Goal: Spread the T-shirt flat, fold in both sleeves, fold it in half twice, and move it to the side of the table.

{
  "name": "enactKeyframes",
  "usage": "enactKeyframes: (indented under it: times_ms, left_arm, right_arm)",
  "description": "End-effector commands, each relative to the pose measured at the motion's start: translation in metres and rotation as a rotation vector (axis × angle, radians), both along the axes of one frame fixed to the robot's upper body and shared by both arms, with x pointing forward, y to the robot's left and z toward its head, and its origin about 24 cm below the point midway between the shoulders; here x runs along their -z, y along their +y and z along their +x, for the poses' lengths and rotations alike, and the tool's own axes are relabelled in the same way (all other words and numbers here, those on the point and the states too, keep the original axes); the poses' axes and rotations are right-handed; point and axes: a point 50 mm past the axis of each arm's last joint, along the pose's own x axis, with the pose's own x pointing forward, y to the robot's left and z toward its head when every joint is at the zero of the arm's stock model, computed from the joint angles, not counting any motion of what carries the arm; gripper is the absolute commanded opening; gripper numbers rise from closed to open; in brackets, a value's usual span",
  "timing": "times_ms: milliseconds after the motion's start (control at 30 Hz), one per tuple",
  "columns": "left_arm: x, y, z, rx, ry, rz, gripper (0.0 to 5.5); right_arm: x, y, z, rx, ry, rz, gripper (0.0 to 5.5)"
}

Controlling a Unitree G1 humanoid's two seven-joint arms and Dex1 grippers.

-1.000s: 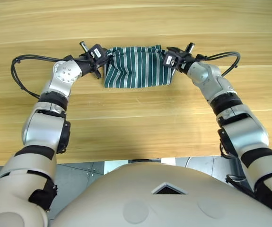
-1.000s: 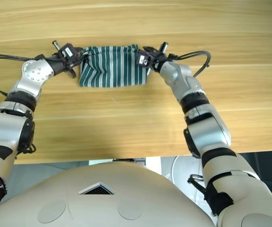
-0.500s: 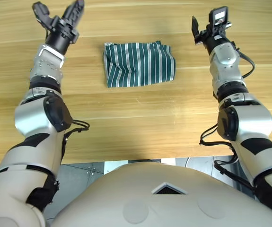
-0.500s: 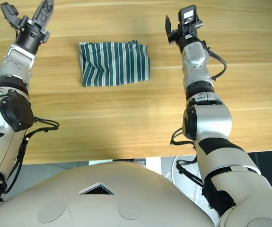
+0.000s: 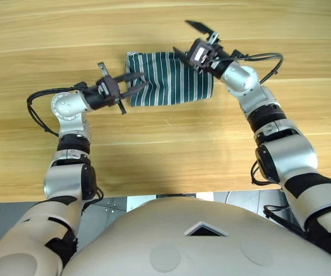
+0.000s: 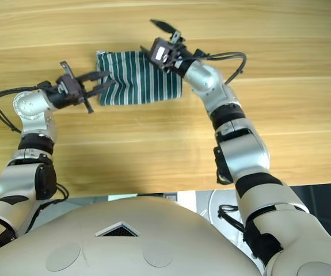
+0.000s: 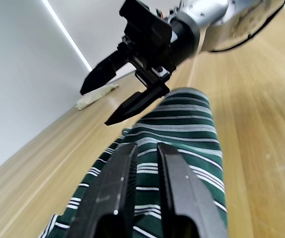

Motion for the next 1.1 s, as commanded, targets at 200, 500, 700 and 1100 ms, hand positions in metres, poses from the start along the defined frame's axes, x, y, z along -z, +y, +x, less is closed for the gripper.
enactKeyframes:
  times_ms: [200,500,700,1100]
  left_arm:
    - [0.015,0.002,0.004,-0.046,-0.078,0.317,0.00]
    - [0.055,0.016,-0.007,0.185,-0.170,0.990,0.00]
    - [0.076,0.034,-0.047,0.547,-0.143,1.272,0.00]
    - [0.068,0.023,-0.044,0.611,-0.270,1.308,0.00]
  right_arm:
    - [0.010,0.033,-0.011,-0.183,-0.009,-0.194,1.64]
    - [0.009,0.055,-0.004,-0.205,0.010,-0.303,0.29]
    - [0.009,0.067,0.004,-0.168,0.091,-0.368,0.29]
    - [0.071,0.013,-0.009,0.057,0.358,-0.579,0.29]
